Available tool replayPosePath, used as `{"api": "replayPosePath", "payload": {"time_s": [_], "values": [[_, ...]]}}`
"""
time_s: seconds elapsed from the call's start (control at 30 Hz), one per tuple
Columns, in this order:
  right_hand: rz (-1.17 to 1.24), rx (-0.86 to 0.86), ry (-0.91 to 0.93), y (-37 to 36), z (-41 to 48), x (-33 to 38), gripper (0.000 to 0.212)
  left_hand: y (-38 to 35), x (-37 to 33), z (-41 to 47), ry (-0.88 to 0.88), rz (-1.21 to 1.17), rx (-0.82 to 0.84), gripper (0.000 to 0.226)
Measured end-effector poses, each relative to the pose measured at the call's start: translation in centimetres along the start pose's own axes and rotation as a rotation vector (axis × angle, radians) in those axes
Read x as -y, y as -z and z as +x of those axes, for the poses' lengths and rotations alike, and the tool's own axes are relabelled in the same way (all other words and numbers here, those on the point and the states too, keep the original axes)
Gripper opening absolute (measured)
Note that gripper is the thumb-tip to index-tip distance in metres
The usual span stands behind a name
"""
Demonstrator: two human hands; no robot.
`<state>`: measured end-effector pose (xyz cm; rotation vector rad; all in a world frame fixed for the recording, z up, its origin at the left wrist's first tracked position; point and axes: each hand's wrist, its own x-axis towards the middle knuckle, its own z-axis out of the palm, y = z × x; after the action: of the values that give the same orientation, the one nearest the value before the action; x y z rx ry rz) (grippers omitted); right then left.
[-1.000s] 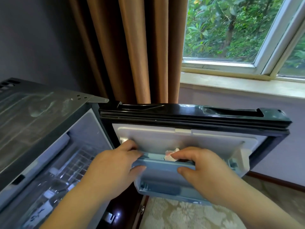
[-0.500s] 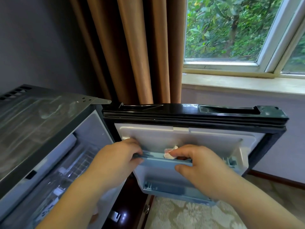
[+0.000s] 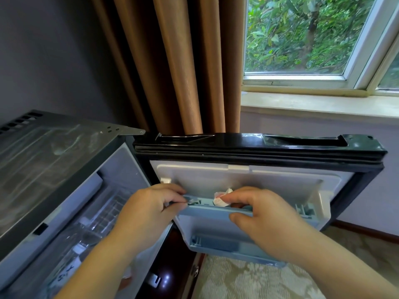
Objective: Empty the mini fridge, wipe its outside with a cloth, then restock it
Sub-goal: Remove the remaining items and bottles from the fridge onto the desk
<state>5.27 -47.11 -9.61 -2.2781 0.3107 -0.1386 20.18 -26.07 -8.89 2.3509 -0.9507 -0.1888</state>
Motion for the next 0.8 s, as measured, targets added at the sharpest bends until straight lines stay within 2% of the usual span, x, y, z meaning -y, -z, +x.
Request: {"api": "replayPosePath", "payload": {"time_s": [0.47,0.67,0.8], "values": [[0.055,-0.038,-0.078,0.5,-0.6,0.2,0.035,-0.3,-0.5,-1.1,-0.072,-0.096,-0.206,0.014],[0.026,-0.096,-0.027,0.8,-2.9,1.0,0.035,-0.5,-1.2,-1.5,-0.176,-0.118,-0.214,0.011],[-0.054,-0.042,-0.008,1.4,-5.3,0.4,0.032,-1.8,-2.1,-2.8,-0.227,-0.120,-0.229,0.012]]}}
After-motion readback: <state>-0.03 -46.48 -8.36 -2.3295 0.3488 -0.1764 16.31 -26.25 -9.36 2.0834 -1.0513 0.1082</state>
